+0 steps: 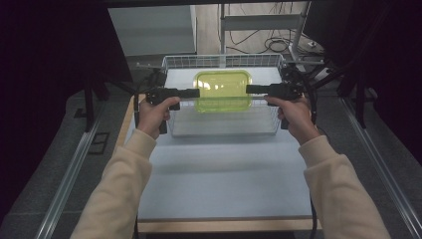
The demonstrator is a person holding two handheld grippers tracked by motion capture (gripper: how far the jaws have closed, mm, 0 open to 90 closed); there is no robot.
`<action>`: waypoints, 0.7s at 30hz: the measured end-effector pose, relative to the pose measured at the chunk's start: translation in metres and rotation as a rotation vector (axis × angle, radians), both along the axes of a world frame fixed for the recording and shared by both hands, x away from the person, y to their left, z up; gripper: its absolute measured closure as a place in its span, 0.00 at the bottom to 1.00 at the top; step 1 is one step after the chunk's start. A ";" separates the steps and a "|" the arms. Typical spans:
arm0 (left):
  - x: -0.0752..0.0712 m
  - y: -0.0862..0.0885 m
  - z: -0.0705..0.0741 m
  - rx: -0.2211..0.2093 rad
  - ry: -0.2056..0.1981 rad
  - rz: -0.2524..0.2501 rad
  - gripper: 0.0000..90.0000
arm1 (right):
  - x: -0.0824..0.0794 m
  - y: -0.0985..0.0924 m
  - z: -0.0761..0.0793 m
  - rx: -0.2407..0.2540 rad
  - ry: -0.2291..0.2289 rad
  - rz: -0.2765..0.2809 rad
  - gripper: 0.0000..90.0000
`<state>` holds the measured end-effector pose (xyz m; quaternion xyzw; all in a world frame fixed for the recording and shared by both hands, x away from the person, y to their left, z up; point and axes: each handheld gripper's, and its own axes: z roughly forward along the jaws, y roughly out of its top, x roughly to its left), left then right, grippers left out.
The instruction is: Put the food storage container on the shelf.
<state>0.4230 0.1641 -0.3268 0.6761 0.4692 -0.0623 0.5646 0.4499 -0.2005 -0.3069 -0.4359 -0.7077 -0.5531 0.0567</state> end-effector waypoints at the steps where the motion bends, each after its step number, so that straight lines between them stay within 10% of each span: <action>1: 0.000 0.000 0.000 0.000 0.000 0.000 0.90 | 0.000 0.000 0.000 0.000 0.000 0.000 0.91; 21: 0.046 -0.001 0.006 -0.012 0.036 0.016 0.90 | 0.041 0.002 0.009 0.005 0.035 -0.060 0.91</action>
